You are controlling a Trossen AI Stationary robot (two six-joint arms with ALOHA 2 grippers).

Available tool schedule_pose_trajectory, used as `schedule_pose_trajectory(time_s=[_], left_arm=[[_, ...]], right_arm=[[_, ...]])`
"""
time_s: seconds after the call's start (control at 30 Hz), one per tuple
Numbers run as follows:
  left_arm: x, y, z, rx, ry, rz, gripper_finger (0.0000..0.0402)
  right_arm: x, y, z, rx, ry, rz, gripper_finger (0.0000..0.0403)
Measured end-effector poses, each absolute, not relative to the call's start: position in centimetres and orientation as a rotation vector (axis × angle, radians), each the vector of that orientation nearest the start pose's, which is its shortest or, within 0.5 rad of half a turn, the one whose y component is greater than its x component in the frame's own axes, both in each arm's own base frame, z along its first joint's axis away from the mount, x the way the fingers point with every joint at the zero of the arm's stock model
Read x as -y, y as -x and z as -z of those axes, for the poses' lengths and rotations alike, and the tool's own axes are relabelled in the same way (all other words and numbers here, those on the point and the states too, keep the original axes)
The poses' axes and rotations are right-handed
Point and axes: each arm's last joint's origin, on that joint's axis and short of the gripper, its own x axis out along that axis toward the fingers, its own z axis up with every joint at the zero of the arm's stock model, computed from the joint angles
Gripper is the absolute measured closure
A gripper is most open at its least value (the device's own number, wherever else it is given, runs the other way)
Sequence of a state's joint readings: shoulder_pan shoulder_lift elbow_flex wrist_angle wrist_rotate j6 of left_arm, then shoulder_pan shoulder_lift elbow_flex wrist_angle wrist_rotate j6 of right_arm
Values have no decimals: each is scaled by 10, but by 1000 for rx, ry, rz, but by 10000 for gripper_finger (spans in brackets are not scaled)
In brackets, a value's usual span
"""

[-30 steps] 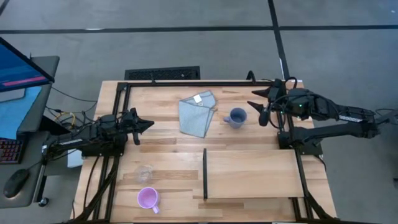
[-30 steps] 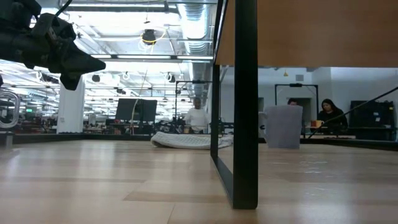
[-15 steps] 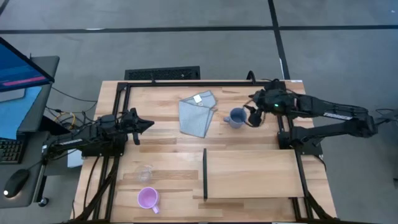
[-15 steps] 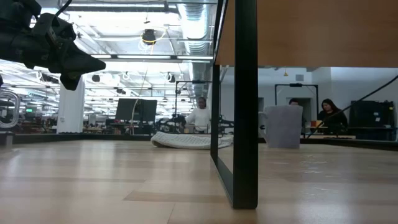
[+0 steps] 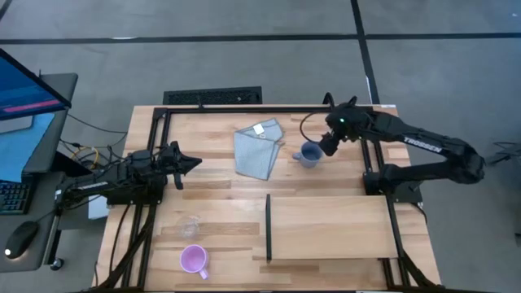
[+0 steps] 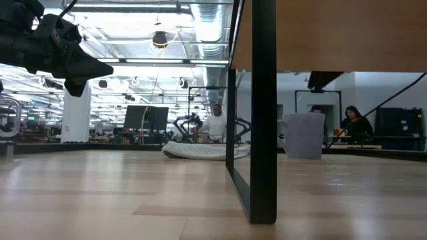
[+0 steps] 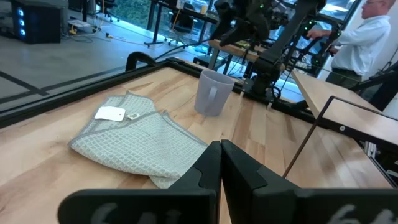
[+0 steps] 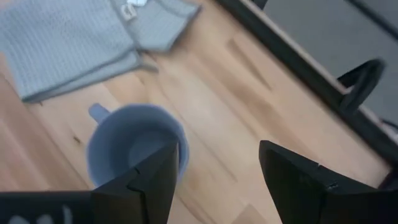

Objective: Stack small to large cups/mugs on shelf
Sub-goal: Put the blue mug on the shelf

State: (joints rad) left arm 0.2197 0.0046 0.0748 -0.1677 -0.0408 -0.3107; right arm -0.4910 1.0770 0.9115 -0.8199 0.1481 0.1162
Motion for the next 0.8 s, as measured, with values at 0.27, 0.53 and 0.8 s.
schedule_pose_trajectory(time_s=[0.27,0.53,0.8], left_arm=[[-21,-90,-172,-56,317,-273,401],[-21,-90,-172,-56,317,-273,401],[-21,-90,-172,-56,317,-273,401]], right_arm=[[104,-189,-251,-1082,-367,552,154],[107,-201,-233,-1178,-374,538,154],[112,-208,-221,-1229,-382,540,154]])
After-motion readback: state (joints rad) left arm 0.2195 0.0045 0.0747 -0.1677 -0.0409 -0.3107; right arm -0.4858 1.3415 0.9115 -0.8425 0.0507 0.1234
